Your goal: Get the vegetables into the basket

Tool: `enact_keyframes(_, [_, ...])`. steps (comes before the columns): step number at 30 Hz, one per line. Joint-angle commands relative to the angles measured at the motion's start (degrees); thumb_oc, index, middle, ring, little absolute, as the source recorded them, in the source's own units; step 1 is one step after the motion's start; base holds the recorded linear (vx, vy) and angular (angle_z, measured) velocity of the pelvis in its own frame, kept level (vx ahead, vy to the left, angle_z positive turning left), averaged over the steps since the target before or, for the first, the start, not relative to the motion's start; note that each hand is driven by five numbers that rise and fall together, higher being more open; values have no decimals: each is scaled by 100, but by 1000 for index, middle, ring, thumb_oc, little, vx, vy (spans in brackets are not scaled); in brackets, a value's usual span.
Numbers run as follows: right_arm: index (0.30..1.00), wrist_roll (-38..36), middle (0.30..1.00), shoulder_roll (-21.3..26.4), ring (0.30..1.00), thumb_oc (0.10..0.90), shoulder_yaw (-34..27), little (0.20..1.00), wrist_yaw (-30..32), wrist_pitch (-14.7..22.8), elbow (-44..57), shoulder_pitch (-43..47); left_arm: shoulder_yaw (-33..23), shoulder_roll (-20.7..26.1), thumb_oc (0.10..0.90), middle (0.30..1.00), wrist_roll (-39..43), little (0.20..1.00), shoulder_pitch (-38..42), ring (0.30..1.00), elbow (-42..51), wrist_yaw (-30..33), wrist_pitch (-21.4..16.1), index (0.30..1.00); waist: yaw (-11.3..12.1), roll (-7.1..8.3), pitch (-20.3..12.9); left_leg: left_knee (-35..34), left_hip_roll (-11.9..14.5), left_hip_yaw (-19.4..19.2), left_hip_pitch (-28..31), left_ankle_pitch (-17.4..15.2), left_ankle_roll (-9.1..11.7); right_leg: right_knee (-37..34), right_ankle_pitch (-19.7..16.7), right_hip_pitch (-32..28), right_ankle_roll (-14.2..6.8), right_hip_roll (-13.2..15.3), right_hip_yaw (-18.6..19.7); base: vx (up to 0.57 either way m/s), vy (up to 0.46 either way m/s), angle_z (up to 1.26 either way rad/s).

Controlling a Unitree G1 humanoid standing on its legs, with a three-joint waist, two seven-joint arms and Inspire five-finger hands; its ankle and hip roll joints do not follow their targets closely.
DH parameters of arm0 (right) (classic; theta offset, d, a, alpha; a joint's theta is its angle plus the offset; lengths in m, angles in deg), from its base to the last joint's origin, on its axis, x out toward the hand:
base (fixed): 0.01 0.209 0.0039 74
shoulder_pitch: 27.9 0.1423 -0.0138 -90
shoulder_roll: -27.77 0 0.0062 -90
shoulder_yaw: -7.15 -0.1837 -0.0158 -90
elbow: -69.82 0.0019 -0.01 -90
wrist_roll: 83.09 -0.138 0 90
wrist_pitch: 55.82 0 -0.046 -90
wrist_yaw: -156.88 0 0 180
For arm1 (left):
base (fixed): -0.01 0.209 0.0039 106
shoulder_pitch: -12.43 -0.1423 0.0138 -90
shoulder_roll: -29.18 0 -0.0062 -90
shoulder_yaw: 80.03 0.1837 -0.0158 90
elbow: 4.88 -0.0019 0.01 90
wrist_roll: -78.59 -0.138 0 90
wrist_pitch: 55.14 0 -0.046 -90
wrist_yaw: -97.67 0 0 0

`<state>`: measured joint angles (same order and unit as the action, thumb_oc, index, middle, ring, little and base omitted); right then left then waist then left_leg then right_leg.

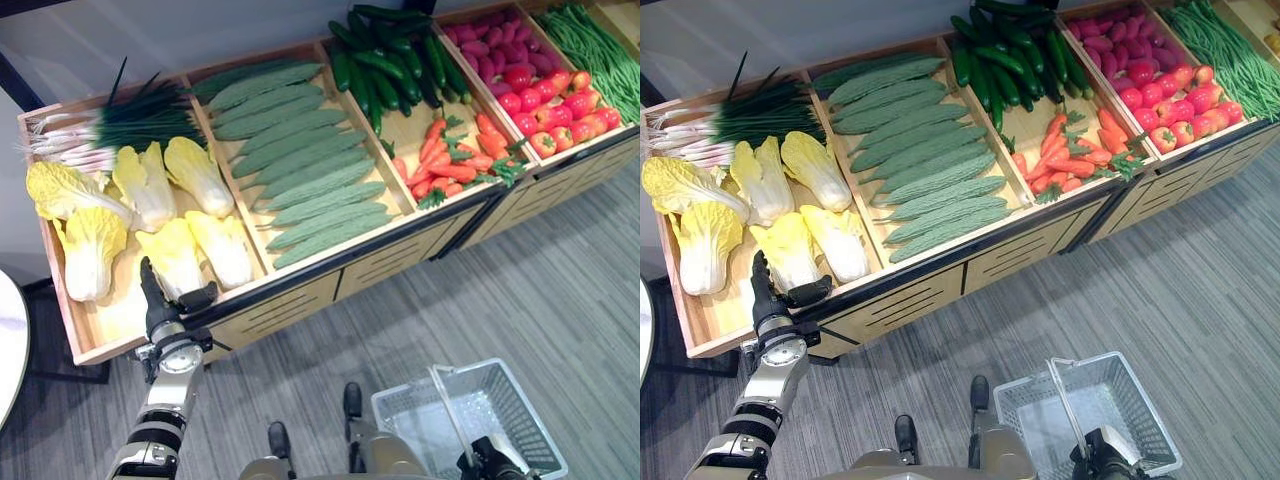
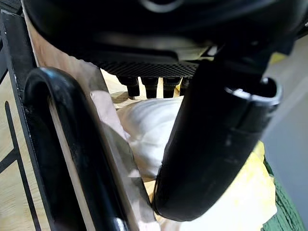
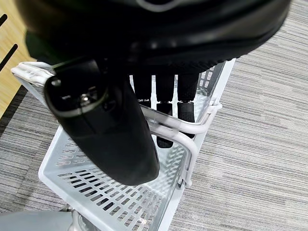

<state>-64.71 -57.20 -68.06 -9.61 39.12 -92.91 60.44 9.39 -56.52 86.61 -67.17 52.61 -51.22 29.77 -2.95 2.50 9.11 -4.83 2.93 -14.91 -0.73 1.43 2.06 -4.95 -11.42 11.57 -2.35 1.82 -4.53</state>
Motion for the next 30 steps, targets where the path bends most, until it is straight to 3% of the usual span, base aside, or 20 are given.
enact_keyframes(1, [300,153,300,194,300,400,400,300,-32,-30,37,280,268,279,400,300,-77,300,569,300,-753,-650,298,300,-186,142,1,-17,353,102,-268,244,371,113,158,-215,-514,454,388,-6,18,-5])
enact_keyframes(5, [300,214,300,201,300,400,471,300,-111,-45,81,353,97,120,400,300,258,300,519,300,-1196,-681,339,300,-205,144,-11,-17,375,51,-227,230,380,119,152,-199,-505,429,442,2,22,-17])
enact_keyframes(8, [300,305,300,226,300,400,511,300,-138,-63,94,376,-108,-99,400,300,867,300,499,300,-1336,-566,151,300,-211,130,-21,-17,384,33,-178,222,384,125,150,-217,-505,422,455,3,21,-11])
enact_keyframes(9, [300,344,300,251,300,400,468,300,-111,-59,111,355,-219,-184,400,300,1046,300,434,300,-1006,-365,-27,300,-197,116,-36,-17,369,51,-146,204,379,117,153,-254,-507,430,458,-2,13,-8])
enact_keyframes(12, [300,256,300,260,300,400,323,300,-19,-10,117,262,-200,39,400,300,317,300,265,300,627,-111,-185,300,-100,100,-10,-17,330,138,-138,186,361,115,182,-319,-518,471,384,-2,-5,2])
enact_keyframes(13, [300,256,300,257,300,400,324,300,-18,-9,115,258,-206,33,400,300,302,300,241,300,666,-108,-161,300,-104,102,-10,-17,328,144,-133,186,361,114,184,-327,-518,473,378,-19,-39,14])
enact_keyframes(14, [300,114,300,190,300,400,235,300,11,57,37,193,-190,128,400,300,-167,300,185,300,1510,-12,-332,300,-34,126,21,-17,305,217,-126,176,344,116,206,-381,-523,515,305,-19,-28,19])
enact_keyframes(17, [300,63,300,149,300,400,256,300,12,97,4,168,-146,161,400,300,-339,300,250,300,1889,98,-494,300,-25,153,36,-17,287,229,-106,165,338,125,212,-417,-529,538,276,-17,-17,15])
enact_keyframes(21, [300,31,300,97,300,400,291,300,47,137,-12,190,-23,222,400,300,-68,300,217,300,2549,-107,-985,300,-16,158,25,-17,266,231,-72,145,331,117,206,-445,-540,563,287,-7,4,3])
enact_keyframes(22, [300,48,300,94,300,400,282,300,35,165,20,192,-15,239,400,300,523,300,57,300,2968,-528,-1269,300,-14,152,2,-17,258,201,-31,133,327,111,201,-465,-545,571,310,0,0,0])
enact_keyframes(30, [300,23,300,156,300,400,152,300,-198,284,109,64,332,645,400,300,2030,300,-652,300,3863,-2423,-1537,300,-28,98,-100,-17,237,126,100,75,328,87,215,-538,-556,582,399,15,12,-4])
